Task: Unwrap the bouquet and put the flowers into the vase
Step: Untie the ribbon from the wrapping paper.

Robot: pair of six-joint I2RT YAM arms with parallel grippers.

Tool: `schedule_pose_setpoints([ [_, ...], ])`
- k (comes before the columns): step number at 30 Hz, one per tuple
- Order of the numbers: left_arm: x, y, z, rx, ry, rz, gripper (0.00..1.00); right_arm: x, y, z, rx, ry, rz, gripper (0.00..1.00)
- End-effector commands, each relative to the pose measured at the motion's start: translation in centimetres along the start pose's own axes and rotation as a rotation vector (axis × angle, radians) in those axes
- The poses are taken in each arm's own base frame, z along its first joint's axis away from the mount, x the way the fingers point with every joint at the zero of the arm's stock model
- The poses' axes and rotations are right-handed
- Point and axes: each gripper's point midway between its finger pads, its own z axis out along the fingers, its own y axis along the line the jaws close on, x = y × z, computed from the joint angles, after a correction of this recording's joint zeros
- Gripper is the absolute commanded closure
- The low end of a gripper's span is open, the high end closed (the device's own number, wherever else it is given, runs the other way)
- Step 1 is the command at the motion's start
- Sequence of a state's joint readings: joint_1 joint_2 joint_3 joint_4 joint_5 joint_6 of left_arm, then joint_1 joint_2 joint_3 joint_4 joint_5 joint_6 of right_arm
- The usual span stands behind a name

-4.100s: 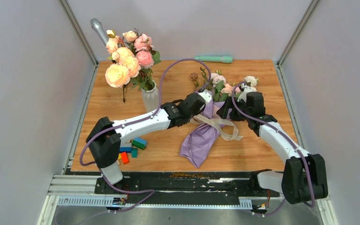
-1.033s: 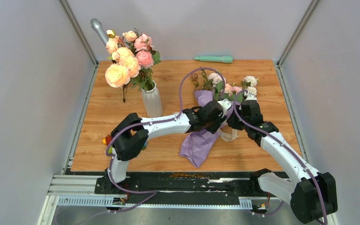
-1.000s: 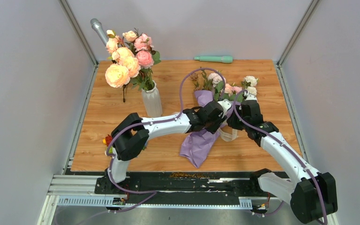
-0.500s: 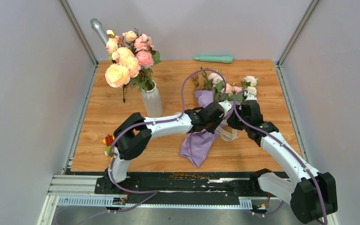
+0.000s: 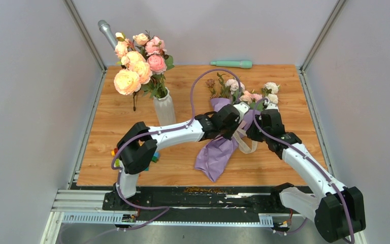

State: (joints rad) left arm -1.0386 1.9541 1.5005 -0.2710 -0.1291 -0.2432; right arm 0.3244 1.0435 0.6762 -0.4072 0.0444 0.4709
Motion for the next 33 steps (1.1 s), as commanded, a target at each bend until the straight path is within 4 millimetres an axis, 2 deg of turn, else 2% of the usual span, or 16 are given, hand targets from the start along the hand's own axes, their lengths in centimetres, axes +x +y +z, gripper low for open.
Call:
schedule_pose_setpoints([
  [1, -2.8, 0.0, -2.3, 0.017, -0.086, -0.038, 0.96, -0.8, 0.0, -0.2, 0.002, -0.041, 0.021, 0.85],
  [3, -3.0, 0.3, -2.6, 0.013, -0.094, -0.043, 1.0, -0.8, -0.2, -0.2, 0.01, -0.045, 0.021, 0.86],
  [9, -3.7, 2.7, -3.9, -0.025, -0.109, -0.065, 1.0, -1.8, -1.1, -1.0, 0.061, -0.088, 0.015, 0.9],
  [13, -4.3, 4.9, -5.5, -0.086, -0.125, -0.052, 1.0, -2.9, -2.4, -2.2, 0.13, -0.144, 0.007, 1.0],
  [17, -4.5, 8.5, -7.6, -0.267, -0.109, 0.058, 1.0, -4.5, -4.1, -4.0, 0.219, -0.233, 0.02, 1.0],
  [23, -4.7, 12.2, -10.9, -0.461, -0.086, 0.15, 1.0, -6.4, -6.7, -7.5, 0.333, -0.406, 0.098, 1.0],
  [29, -3.2, 15.7, -12.8, -0.657, 0.006, 0.175, 1.0, -6.0, -8.9, -9.6, 0.418, -0.484, 0.202, 1.0],
  [33, -2.2, 16.9, -13.3, -0.726, 0.043, 0.179, 1.0, -5.8, -10.0, -10.9, 0.462, -0.531, 0.276, 1.0],
])
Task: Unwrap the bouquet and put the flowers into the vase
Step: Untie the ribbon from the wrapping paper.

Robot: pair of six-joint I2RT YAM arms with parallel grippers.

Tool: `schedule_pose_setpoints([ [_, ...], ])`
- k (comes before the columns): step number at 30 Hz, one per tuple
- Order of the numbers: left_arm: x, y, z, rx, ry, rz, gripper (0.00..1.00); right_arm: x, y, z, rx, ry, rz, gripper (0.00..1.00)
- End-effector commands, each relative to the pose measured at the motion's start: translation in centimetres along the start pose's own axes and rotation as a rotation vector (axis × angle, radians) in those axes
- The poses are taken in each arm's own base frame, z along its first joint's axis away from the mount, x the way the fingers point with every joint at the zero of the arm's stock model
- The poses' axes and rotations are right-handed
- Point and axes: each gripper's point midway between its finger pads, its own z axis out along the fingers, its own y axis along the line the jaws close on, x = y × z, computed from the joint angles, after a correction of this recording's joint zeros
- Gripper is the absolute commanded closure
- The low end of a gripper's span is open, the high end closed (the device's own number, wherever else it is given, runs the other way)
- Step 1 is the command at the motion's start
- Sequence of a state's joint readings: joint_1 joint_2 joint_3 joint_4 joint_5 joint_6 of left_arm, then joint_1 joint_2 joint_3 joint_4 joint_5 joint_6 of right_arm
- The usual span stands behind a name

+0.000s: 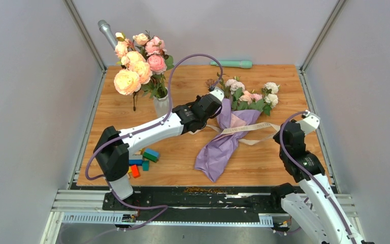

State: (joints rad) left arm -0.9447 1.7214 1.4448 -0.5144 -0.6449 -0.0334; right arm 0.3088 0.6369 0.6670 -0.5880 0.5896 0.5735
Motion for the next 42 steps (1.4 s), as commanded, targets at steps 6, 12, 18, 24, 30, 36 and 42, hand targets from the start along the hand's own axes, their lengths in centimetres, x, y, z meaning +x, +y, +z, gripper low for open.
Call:
schedule_pose_setpoints([
  [6, 0.7, 4.1, -0.6, -0.18, 0.04, 0.008, 1.0, -1.4, -4.8, -1.9, 0.169, -0.133, 0.184, 0.98],
  [12, 1.5, 2.8, -0.4, -0.118, 0.059, 0.006, 0.92, 0.1, -5.2, -1.7, 0.16, -0.126, 0.221, 0.59],
  [18, 1.3, 0.6, -0.8, 0.016, 0.051, 0.009, 0.55, 1.2, -4.8, -1.2, 0.149, -0.087, 0.207, 0.22],
  [24, -0.6, -2.2, -2.1, 0.15, -0.016, 0.028, 0.26, 1.4, -2.9, -0.6, 0.059, -0.054, 0.125, 0.13],
  [30, -3.6, -4.8, -4.3, 0.321, -0.082, 0.003, 0.15, 2.7, -0.5, 0.2, -0.074, -0.012, 0.034, 0.11],
  [36, -5.1, -6.5, -7.2, 0.498, -0.15, -0.034, 0.08, 3.8, 4.1, -0.5, -0.344, 0.037, -0.016, 0.08],
  [42, -3.4, -8.1, -8.6, 0.618, -0.107, -0.026, 0.06, 7.2, 7.4, -1.6, -0.542, 0.191, -0.028, 0.07],
])
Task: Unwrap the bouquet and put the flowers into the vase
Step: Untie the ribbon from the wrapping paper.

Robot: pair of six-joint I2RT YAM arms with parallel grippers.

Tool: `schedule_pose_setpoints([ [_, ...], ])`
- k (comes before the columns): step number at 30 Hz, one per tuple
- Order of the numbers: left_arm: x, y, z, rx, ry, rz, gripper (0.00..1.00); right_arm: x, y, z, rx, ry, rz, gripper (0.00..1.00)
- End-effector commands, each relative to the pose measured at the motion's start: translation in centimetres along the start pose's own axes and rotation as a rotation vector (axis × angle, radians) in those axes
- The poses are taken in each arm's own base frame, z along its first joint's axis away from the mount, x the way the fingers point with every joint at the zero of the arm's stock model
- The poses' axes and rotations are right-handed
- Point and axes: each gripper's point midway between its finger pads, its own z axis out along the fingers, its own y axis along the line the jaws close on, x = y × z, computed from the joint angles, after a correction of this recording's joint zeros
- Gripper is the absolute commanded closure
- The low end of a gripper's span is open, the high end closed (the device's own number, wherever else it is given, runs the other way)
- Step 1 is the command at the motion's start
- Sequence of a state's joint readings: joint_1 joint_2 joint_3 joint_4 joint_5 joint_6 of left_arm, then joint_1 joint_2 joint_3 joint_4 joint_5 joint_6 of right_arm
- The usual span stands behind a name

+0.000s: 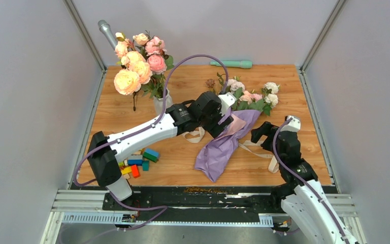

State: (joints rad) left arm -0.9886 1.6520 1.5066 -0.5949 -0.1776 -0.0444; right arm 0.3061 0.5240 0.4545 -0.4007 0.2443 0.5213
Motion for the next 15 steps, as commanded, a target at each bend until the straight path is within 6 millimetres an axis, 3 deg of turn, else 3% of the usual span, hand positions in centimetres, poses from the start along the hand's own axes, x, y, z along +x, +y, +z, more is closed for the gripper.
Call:
schedule_pose_setpoints([
  [1, -0.4, -2.1, -1.9, 0.127, -0.037, -0.011, 0.05, 2.0, 4.3, 0.1, -0.24, 0.104, -0.008, 0.07],
  [9, 1.3, -2.3, -1.7, 0.133, -0.084, -0.023, 0.04, 7.8, 5.7, 0.6, -0.348, 0.348, 0.044, 0.12],
  [15, 2.7, -2.8, -1.1, 0.166, -0.068, -0.063, 0.04, 11.9, 6.4, 0.5, -0.377, 0.532, 0.098, 0.21],
])
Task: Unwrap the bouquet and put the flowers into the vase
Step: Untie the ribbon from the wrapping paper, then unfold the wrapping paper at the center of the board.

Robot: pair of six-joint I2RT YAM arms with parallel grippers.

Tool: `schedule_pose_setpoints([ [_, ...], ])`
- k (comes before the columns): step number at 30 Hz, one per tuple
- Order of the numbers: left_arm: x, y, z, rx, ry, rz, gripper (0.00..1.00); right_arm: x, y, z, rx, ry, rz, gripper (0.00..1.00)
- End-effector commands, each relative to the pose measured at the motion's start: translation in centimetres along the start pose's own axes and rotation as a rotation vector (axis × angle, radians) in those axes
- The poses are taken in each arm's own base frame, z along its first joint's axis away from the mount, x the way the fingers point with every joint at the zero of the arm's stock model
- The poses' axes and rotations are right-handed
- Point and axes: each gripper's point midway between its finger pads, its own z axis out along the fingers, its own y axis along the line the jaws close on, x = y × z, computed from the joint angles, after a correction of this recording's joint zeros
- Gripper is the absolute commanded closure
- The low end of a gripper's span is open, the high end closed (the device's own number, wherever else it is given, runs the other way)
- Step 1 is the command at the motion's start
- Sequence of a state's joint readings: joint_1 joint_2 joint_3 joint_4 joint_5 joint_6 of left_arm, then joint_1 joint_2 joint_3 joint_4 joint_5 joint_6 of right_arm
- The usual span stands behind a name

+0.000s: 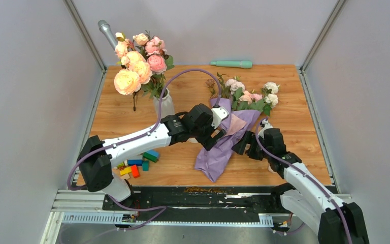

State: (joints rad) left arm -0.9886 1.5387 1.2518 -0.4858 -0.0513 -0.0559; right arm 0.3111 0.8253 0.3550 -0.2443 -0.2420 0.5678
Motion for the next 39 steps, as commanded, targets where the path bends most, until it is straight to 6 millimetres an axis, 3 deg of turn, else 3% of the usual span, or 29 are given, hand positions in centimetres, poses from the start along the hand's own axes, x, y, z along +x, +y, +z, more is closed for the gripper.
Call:
schedule_pose_setpoints([
  [1, -2.6, -1.0, -1.1, 0.06, -0.104, -0.052, 0.04, 1.6, 2.0, 0.9, -0.106, 0.066, 0.045, 0.22],
  [9, -1.8, -0.5, -0.6, 0.053, -0.071, -0.084, 0.03, 2.7, 2.9, 1.8, -0.146, 0.072, 0.096, 0.32],
  [19, -1.1, -0.8, 0.1, 0.068, -0.03, -0.099, 0.04, 1.2, 3.6, 3.2, -0.145, 0.028, 0.096, 0.47],
  [24, -1.3, -0.5, -0.4, 0.054, -0.04, -0.096, 0.04, 0.5, 2.9, 3.8, -0.099, -0.004, 0.095, 0.64],
  [31, -1.4, -0.2, -0.5, 0.039, -0.039, -0.085, 0.04, -0.5, 1.8, 4.5, -0.002, 0.006, 0.03, 0.99],
  [39, -1.1, 0.7, 0.0, -0.011, -0.025, -0.074, 0.04, -1.3, -0.2, 6.0, 0.083, 0.023, -0.055, 1.0],
])
